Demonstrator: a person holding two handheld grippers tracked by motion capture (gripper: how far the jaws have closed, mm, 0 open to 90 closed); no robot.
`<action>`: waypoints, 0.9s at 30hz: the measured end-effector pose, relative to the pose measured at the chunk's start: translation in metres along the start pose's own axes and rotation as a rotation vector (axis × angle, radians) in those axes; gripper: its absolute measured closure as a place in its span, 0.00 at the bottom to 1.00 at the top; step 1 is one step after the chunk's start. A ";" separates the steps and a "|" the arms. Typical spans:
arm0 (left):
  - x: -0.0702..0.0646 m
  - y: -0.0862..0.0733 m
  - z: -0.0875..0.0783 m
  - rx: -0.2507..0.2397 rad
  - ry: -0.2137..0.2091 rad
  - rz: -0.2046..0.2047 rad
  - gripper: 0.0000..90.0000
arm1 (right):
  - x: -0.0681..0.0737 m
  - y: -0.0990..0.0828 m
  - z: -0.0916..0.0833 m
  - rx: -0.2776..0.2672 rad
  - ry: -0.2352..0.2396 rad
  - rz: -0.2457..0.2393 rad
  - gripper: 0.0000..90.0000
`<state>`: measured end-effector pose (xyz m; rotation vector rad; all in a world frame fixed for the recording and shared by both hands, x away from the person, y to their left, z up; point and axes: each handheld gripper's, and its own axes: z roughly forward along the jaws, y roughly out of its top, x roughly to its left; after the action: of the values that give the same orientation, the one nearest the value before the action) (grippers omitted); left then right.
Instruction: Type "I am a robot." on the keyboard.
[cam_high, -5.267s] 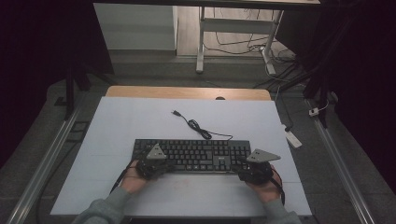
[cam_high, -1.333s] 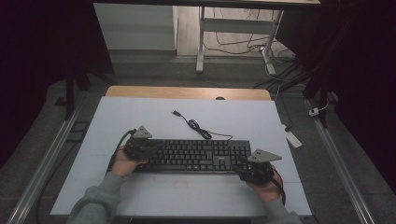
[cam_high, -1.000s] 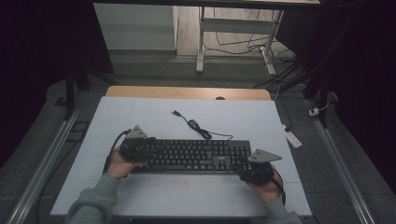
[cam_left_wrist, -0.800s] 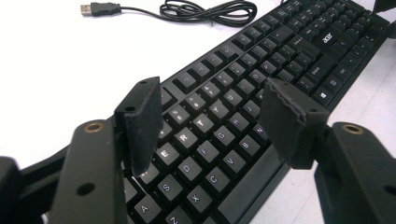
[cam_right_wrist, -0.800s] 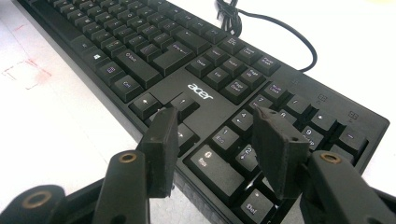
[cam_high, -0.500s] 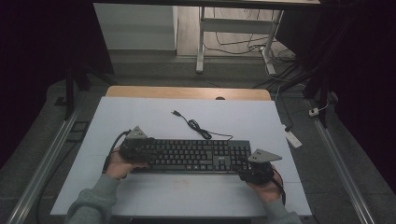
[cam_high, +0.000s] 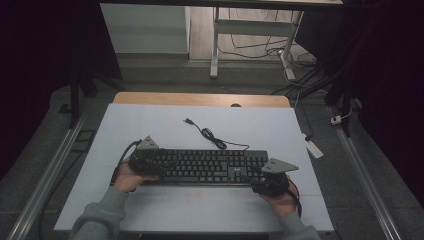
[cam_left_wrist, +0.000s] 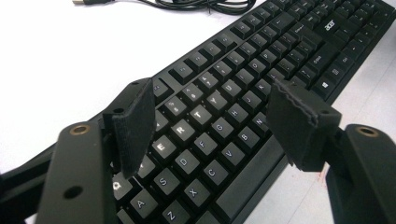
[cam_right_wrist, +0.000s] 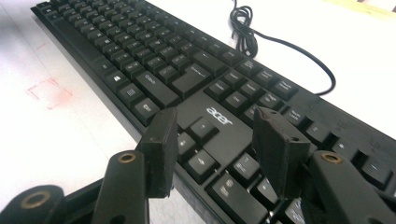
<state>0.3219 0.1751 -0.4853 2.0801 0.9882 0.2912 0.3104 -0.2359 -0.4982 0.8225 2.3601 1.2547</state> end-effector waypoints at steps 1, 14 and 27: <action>0.000 0.000 0.000 0.001 0.000 0.001 0.36 | 0.001 0.001 0.001 0.001 0.002 -0.001 0.56; 0.000 -0.001 0.002 0.013 -0.005 0.005 0.35 | 0.012 0.019 0.019 -0.012 0.037 -0.021 0.57; -0.001 -0.002 0.004 0.025 -0.004 0.017 0.35 | 0.028 0.048 0.053 -0.003 0.115 -0.048 0.79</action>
<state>0.3222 0.1725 -0.4891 2.1114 0.9768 0.2840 0.3333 -0.1626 -0.4882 0.7054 2.4517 1.3182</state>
